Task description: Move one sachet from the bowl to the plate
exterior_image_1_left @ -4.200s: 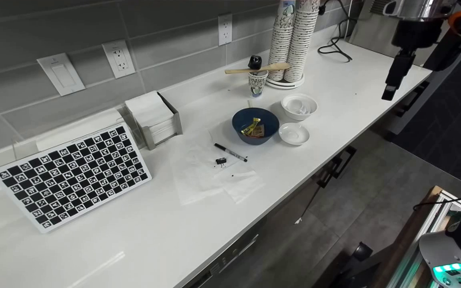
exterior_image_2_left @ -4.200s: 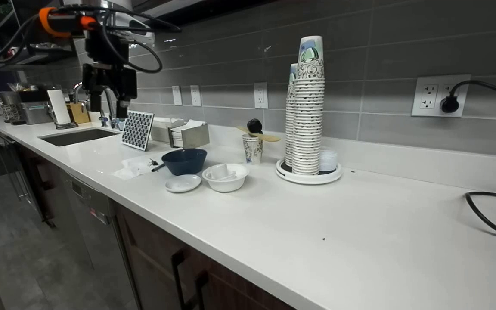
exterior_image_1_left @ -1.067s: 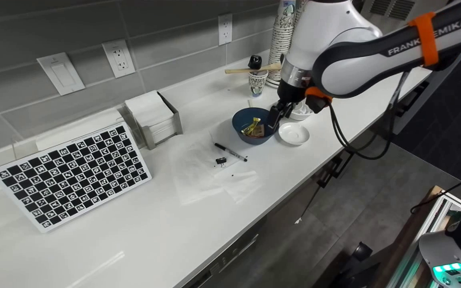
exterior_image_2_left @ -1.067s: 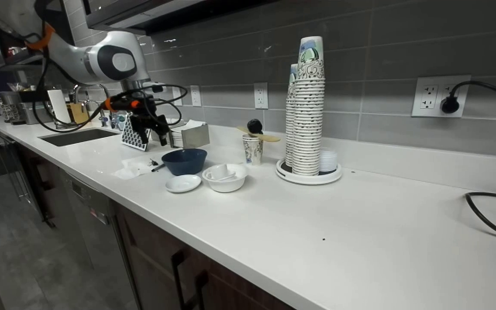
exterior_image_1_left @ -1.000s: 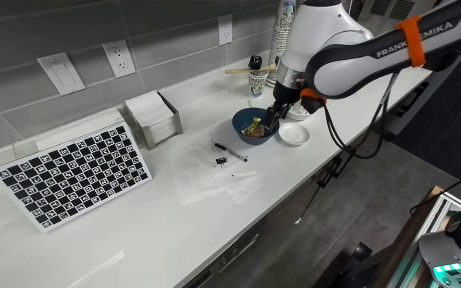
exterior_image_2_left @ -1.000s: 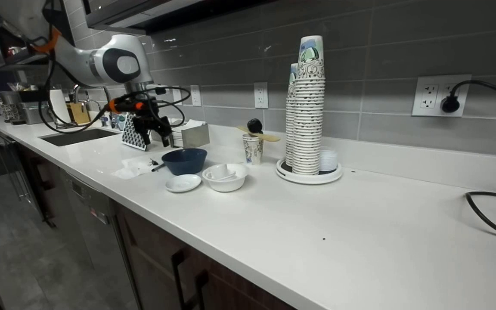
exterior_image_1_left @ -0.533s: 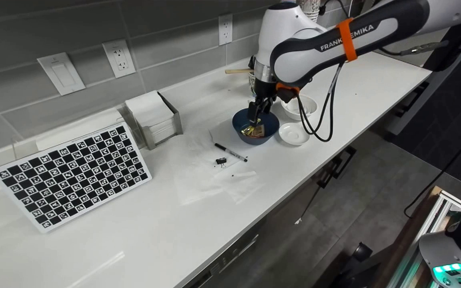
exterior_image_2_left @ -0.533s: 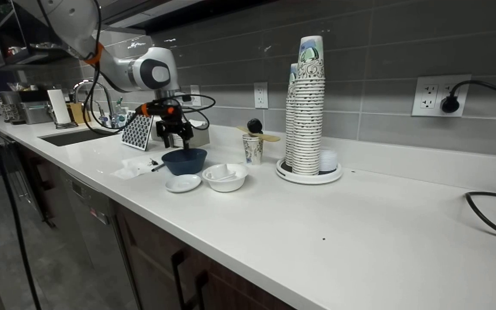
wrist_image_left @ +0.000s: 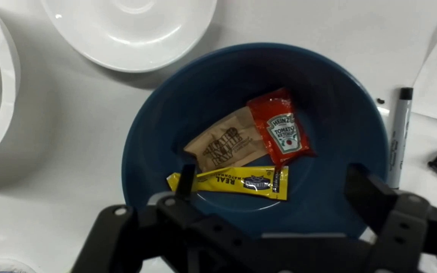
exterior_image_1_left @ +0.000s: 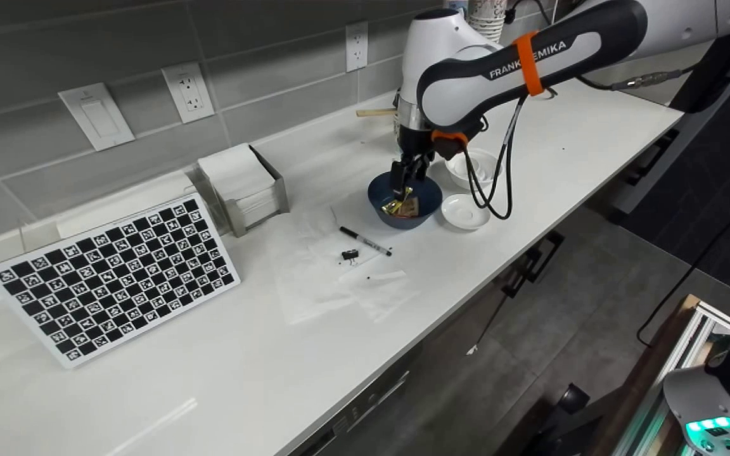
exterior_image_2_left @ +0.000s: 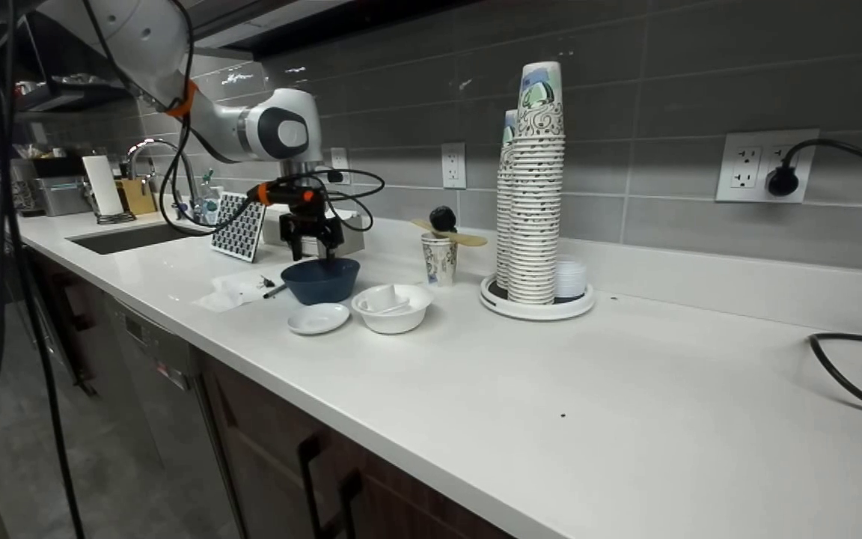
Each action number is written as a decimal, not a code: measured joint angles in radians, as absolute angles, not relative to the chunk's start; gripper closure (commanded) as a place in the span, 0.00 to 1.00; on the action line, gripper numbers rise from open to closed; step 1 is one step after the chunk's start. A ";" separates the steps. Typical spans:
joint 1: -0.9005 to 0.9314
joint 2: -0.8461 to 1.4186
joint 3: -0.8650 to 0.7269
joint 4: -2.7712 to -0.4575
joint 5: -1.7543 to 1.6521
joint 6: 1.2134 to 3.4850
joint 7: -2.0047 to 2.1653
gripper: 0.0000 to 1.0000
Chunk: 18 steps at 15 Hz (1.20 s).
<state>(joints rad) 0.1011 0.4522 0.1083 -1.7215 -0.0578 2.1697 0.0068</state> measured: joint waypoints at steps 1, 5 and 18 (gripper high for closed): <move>0.099 0.460 0.108 -1.722 -0.047 2.172 -0.006 0.00; 0.086 0.505 0.108 -1.723 -0.018 2.201 -0.072 0.00; 0.076 0.572 0.114 -1.718 -0.008 2.283 -0.175 0.54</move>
